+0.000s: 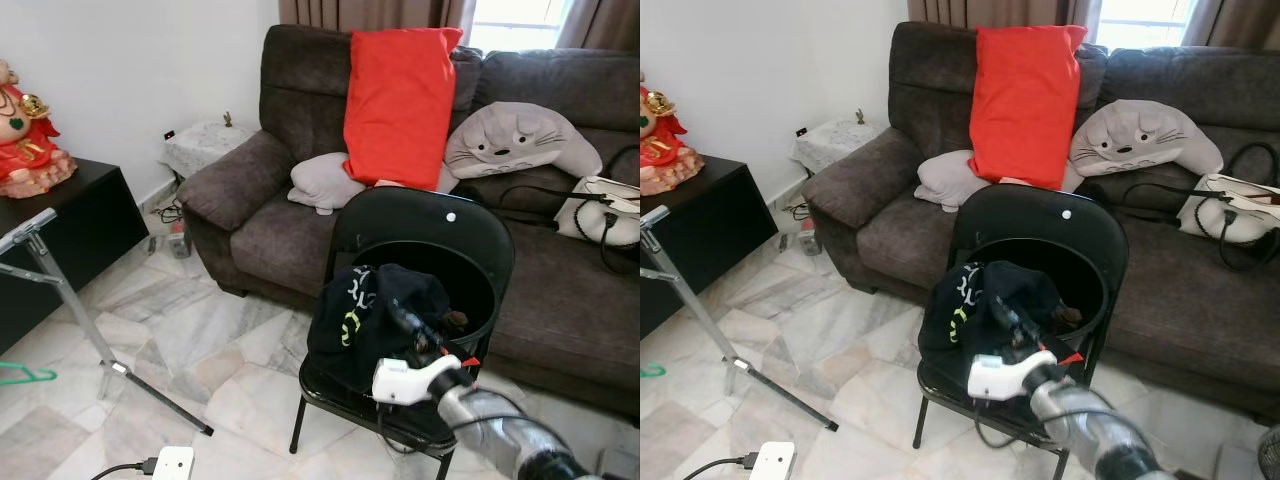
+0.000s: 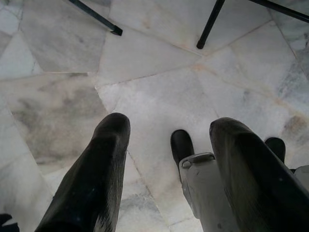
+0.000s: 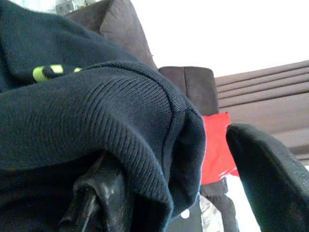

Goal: Hang hanger

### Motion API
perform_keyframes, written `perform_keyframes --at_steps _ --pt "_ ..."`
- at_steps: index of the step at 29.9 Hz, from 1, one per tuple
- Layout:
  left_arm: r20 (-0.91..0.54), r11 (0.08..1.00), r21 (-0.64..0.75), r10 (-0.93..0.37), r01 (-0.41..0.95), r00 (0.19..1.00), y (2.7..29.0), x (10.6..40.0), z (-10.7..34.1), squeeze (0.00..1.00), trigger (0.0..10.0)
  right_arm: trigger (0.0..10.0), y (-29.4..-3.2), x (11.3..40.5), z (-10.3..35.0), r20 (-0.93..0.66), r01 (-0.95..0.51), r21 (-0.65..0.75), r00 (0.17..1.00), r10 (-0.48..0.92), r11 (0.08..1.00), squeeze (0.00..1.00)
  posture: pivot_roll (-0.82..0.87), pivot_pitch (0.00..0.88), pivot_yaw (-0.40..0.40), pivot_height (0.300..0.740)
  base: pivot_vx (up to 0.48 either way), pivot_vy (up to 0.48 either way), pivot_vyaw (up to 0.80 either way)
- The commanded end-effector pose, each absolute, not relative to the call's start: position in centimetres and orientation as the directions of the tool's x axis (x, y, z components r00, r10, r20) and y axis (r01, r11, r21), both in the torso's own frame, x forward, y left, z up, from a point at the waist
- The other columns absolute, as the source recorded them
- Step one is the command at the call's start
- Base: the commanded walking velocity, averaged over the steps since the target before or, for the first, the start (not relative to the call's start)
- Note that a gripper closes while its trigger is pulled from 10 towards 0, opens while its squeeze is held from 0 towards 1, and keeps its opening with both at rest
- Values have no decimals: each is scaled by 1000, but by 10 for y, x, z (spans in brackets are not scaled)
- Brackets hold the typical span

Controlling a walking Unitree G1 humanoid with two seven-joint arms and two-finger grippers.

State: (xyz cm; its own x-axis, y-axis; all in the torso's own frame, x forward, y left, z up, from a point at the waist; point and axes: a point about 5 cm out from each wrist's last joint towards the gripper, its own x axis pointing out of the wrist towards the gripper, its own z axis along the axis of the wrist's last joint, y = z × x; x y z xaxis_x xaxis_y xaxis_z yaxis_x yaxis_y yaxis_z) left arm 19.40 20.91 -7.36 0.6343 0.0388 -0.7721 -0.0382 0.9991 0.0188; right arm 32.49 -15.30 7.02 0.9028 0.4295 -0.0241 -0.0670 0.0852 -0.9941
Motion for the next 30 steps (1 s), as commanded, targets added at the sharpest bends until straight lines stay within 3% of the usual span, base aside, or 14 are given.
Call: perform_keyframes --at_steps 1,12,25,30 --pt "-778 999 27 43 -35 627 213 192 -74 0 10000 10000 -152 321 65 -45 -84 -994 894 447 68 0 -35 0 89 740 0 0 0" --pt "-778 999 30 48 -39 627 213 192 -74 0 10000 10000 -149 322 78 101 38 -990 855 509 133 0 -34 0 89 740 0 0 0" --pt "-778 999 34 48 -34 626 214 191 -74 0 10000 10000 -170 303 96 368 295 -925 855 367 240 0 -46 0 91 740 0 0 0" --pt "-777 999 34 47 -33 627 214 192 -74 0 10000 10000 -173 307 86 300 231 -943 903 309 241 0 -41 0 91 740 0 0 0"
